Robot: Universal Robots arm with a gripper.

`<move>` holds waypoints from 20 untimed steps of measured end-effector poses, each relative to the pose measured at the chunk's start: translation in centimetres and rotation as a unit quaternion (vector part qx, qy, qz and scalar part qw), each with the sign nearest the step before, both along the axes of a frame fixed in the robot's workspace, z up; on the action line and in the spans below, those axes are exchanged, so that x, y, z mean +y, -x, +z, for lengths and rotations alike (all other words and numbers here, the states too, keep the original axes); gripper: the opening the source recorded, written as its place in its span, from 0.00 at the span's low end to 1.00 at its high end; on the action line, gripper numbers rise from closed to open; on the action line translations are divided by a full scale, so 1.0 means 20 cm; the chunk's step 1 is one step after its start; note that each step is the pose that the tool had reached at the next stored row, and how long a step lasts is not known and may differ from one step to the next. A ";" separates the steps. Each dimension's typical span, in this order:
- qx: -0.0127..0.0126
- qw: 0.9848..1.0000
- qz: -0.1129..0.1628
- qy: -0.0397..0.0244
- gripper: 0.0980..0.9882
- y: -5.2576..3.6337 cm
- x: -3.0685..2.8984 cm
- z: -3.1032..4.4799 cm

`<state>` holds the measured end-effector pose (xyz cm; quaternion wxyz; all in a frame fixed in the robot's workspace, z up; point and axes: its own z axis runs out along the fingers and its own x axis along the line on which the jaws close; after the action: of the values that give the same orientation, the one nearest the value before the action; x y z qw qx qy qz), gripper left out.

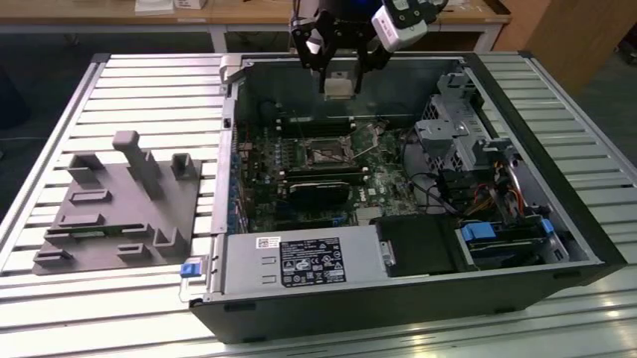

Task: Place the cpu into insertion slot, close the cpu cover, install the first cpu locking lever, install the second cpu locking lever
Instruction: 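Place the cpu into insertion slot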

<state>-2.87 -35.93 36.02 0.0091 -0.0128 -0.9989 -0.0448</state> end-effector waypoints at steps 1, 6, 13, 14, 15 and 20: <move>0.000 1.000 0.000 0.000 0.50 0.000 0.000 -0.003; 0.000 1.000 0.000 0.000 0.50 0.000 0.000 -0.022; 0.000 1.000 0.000 0.000 0.50 0.000 0.000 -0.042; 0.000 1.000 0.000 0.000 0.50 0.000 0.000 -0.046; 0.000 1.000 0.000 0.000 0.50 0.000 0.000 -0.050; 0.000 1.000 0.000 0.000 0.50 0.000 0.000 -0.068</move>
<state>-2.87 -35.93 34.66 0.0091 -0.0128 -0.9989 -0.0448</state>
